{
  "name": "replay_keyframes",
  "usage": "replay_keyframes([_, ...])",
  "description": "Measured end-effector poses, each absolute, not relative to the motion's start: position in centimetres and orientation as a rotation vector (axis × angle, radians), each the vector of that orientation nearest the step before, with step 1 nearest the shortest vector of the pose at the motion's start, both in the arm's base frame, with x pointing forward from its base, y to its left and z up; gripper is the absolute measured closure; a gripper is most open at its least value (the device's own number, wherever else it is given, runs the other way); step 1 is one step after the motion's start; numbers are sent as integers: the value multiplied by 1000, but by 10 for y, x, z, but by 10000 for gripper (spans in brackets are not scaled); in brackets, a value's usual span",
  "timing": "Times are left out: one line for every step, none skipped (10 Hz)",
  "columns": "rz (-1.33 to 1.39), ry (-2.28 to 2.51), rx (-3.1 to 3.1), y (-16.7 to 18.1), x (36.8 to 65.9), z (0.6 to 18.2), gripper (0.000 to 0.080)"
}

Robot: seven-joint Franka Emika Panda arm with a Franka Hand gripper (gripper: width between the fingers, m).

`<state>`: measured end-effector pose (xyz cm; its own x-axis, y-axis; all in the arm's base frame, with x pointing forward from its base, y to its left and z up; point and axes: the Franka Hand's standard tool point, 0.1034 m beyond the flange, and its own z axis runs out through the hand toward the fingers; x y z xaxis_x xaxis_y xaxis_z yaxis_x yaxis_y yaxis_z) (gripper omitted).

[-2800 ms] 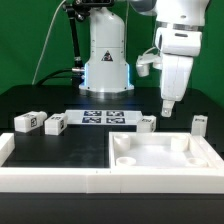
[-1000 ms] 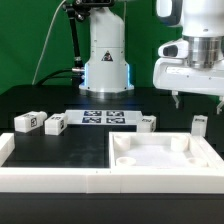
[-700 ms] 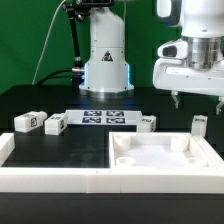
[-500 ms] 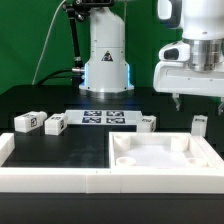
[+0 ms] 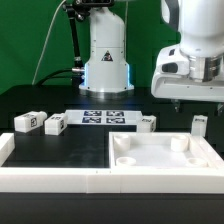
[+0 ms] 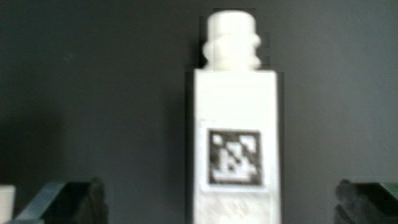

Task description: Assemble one leg

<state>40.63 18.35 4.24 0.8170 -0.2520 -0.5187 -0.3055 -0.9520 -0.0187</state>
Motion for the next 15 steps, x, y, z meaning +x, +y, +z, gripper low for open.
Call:
replay_keyframes([904, 446, -2868, 183, 407, 42, 150])
replay_keyframes([1021, 434, -2831, 185, 406, 43, 150])
replay_keyframes([1081, 437, -2801, 186, 407, 41, 150])
replay_keyframes([1196, 432, -2755, 186, 402, 42, 150])
replay_keyframes([1273, 427, -2717, 188, 400, 40, 150])
replay_keyframes([1362, 427, -2668, 190, 398, 37, 150])
replay_keyframes([1361, 430, -2668, 193, 400, 32, 150])
replay_keyframes([1355, 427, -2675, 196, 399, 29, 150])
replay_keyframes([1350, 425, -2681, 199, 398, 25, 150])
replay_keyframes([1349, 423, -2685, 200, 396, 19, 150])
replay_keyframes([1346, 422, -2687, 200, 395, 15, 150])
replay_keyframes([1340, 426, -2688, 198, 395, 12, 150])
replay_keyframes([1332, 432, -2692, 197, 394, 9, 150])
replay_keyframes([1334, 439, -2694, 197, 392, 8, 150])
replay_keyframes([1336, 444, -2697, 199, 392, 8, 178])
